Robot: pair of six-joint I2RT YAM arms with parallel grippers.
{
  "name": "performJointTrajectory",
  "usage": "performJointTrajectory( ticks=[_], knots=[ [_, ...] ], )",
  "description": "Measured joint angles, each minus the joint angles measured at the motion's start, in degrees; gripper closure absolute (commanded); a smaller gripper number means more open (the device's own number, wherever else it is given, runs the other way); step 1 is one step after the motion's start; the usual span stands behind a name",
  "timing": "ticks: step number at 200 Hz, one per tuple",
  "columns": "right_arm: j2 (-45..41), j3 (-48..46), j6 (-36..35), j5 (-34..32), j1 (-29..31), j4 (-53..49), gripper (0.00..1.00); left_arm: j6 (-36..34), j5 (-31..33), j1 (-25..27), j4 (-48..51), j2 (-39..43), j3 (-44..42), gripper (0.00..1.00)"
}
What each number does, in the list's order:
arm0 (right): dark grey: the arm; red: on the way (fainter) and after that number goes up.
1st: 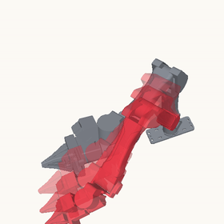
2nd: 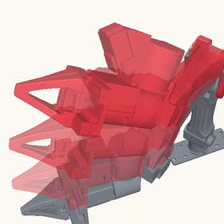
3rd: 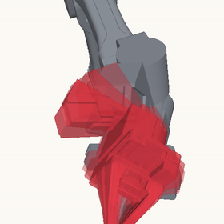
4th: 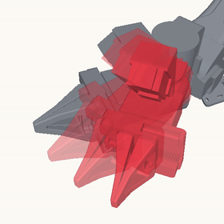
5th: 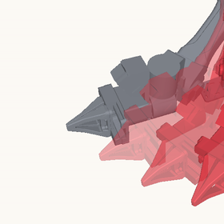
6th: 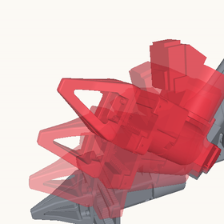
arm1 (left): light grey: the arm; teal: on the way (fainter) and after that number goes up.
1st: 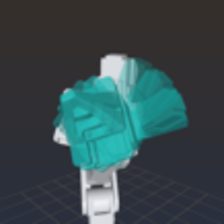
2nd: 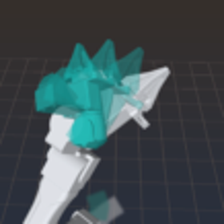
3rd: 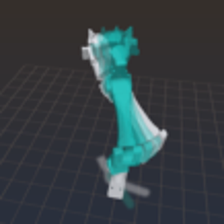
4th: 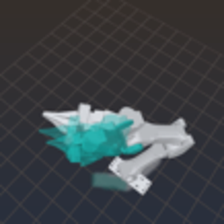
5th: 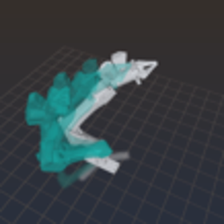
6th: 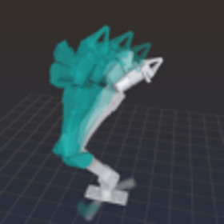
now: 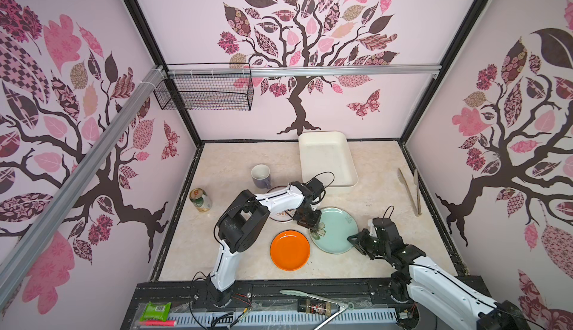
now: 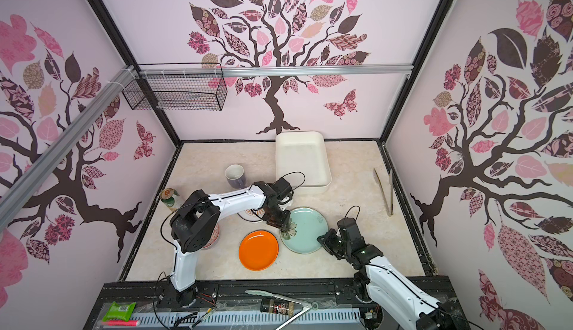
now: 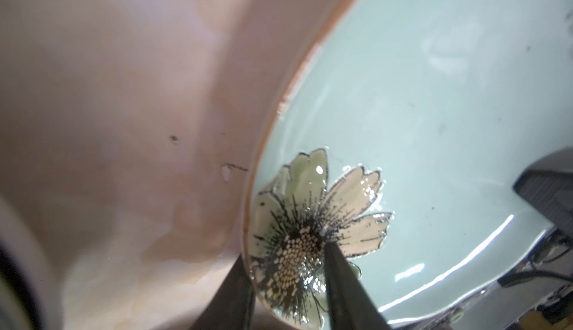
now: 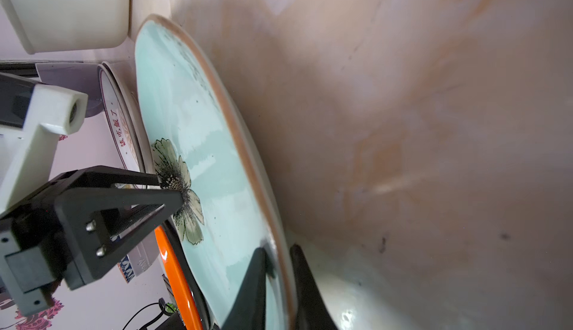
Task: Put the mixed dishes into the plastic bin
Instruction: 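Open the left gripper and withdraw while the right gripper holds the plate upright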
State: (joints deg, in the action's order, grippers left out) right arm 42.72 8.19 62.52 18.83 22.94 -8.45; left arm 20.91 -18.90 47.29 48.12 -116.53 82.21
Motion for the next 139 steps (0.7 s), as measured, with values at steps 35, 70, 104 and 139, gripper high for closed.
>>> performJointTrajectory(
  ticks=[35,70,104,139],
  knots=[
    [-4.5,2.91,-0.96,-0.07,0.35,-7.52,0.99,-2.03,-1.79,1.09,2.19,0.96,0.2,0.35],
    [-7.98,5.44,-1.68,0.0,0.61,-13.4,1.0,-3.76,-3.69,0.76,5.4,5.55,3.48,0.32],
    [-8.24,7.87,-2.67,-0.07,0.61,-17.88,1.0,-4.98,-2.64,0.24,7.5,11.52,8.83,0.31],
    [-6.51,11.19,-3.8,-0.15,0.61,-21.55,1.0,-4.61,-1.7,-2.86,9.09,16.09,10.01,0.31]
  ],
)
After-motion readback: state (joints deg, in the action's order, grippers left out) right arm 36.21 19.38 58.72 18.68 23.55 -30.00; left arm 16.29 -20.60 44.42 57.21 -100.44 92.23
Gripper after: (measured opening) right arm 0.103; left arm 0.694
